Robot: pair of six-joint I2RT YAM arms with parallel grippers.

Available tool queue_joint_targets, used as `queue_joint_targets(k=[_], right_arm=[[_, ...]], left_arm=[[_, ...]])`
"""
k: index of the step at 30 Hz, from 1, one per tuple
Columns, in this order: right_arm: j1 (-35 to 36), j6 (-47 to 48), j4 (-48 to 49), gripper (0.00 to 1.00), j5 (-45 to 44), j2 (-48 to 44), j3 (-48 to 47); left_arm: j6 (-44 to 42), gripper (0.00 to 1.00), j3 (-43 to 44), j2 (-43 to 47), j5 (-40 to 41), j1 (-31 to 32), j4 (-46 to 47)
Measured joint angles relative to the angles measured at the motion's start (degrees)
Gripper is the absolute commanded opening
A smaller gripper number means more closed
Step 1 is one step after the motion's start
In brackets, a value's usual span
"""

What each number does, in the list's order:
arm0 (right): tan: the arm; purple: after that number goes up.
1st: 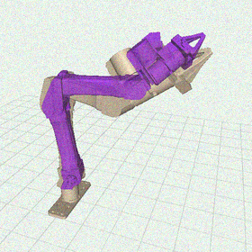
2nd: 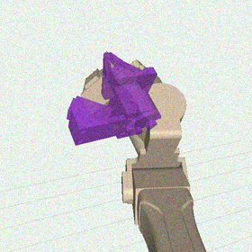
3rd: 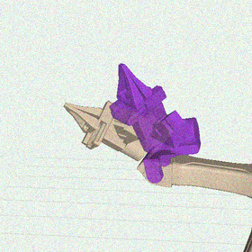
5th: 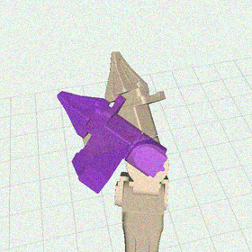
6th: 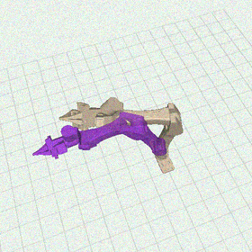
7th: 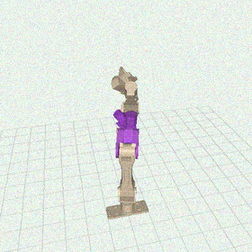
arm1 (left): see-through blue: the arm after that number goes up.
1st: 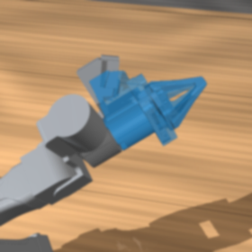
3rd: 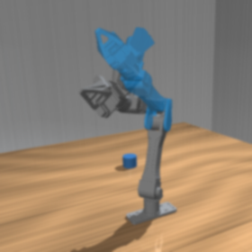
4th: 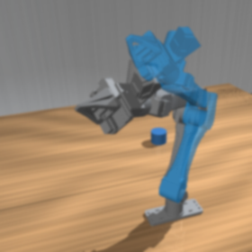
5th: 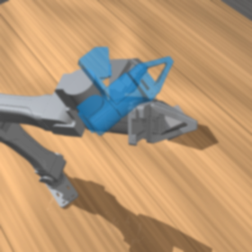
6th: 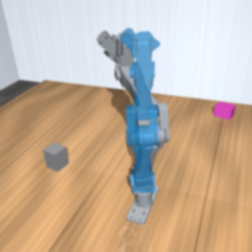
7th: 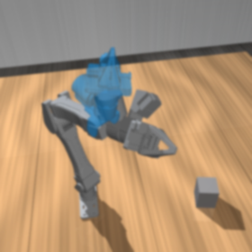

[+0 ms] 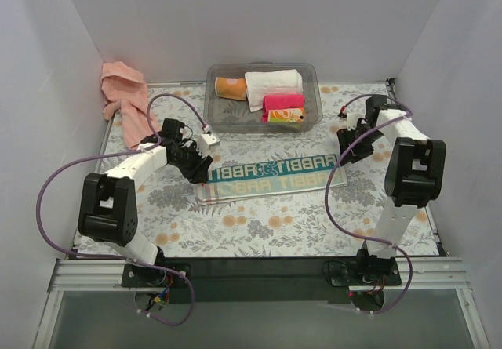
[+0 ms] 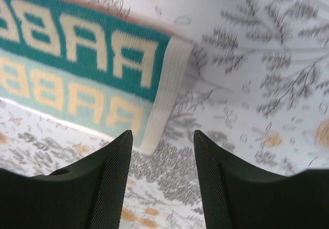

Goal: Roll the towels
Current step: Fold the towel

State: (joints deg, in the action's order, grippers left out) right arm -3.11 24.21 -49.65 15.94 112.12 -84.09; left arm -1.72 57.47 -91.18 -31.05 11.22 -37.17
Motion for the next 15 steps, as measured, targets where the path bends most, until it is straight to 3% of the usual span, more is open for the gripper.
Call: queue_joint_targets(k=[5,15], right_arm=[[-1.05,-1.55,-1.05,0.44,0.94,-5.57,5.35],[0.37,-5.53,1.73,0.40,0.79,-0.90,8.24]], left_arm=[[2.05,0.43,0.00,1.20,-0.28,0.00,0.98],[3.04,0.44,-0.94,3.39,-0.26,0.00,1.73]])
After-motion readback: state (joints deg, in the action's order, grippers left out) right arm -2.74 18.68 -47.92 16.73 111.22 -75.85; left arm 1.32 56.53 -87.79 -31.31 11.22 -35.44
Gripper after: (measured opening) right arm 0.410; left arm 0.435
